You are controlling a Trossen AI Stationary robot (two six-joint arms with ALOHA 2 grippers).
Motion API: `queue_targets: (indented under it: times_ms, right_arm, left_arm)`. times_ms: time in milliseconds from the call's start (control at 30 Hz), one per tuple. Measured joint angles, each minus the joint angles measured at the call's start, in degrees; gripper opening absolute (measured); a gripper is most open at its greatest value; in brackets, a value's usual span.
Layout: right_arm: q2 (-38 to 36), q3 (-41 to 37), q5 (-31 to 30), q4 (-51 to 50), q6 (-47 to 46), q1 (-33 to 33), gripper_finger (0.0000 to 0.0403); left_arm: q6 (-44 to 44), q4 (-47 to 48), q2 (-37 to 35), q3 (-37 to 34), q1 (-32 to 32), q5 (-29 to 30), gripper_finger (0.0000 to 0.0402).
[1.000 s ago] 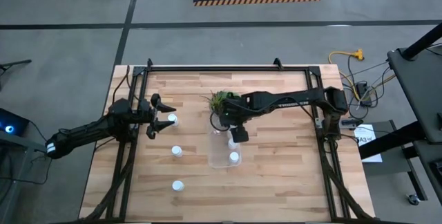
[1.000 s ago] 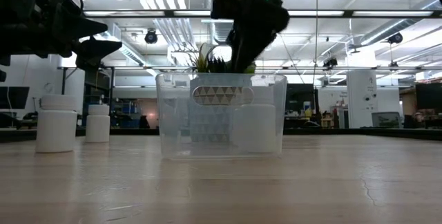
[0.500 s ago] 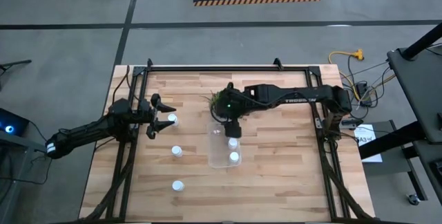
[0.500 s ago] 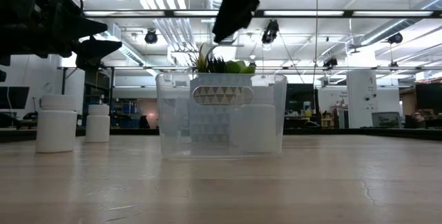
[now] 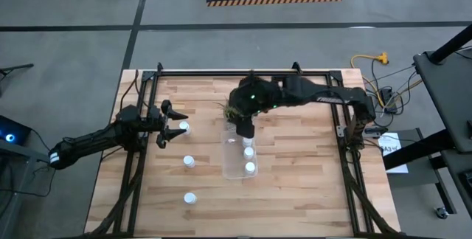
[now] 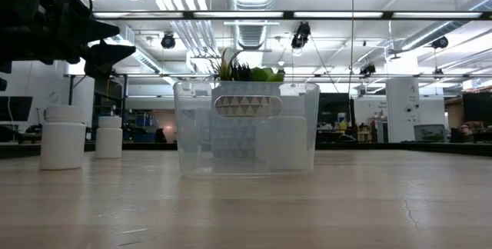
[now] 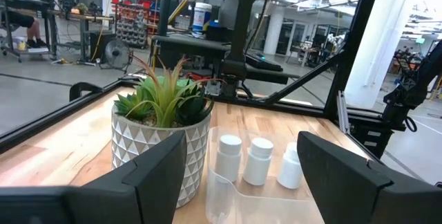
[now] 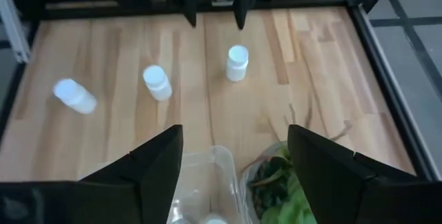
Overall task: Pick and place pill bottles into a basket
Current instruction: Put the bottom pill bottle into the bin
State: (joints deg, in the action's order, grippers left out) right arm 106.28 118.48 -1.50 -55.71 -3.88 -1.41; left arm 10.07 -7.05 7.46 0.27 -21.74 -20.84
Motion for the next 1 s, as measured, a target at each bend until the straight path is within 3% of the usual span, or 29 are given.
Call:
queue_targets:
  times_ms: [300, 700, 1000]
  right_arm:
    - [-0.49, 16.68, 0.0, -14.07, -0.72, 0.22, 0.0253]
    - [-18.03, 8.14, -2.98, -17.05, 0.02, 0.31, 0.0256]
    - [-33.24, -8.02, -3.38, -9.18, 1.23, 0.28, 0.0254]
  left_arm:
    - [0.02, 0.0, 0.0, 0.0, 0.0, 0.0, 0.0258]
    - [0.0, 0.0, -0.08, 0.0, 0.01, 0.0, 0.0258]
    - [0.02, 0.0, 0.0, 0.0, 0.02, 0.02, 0.0258]
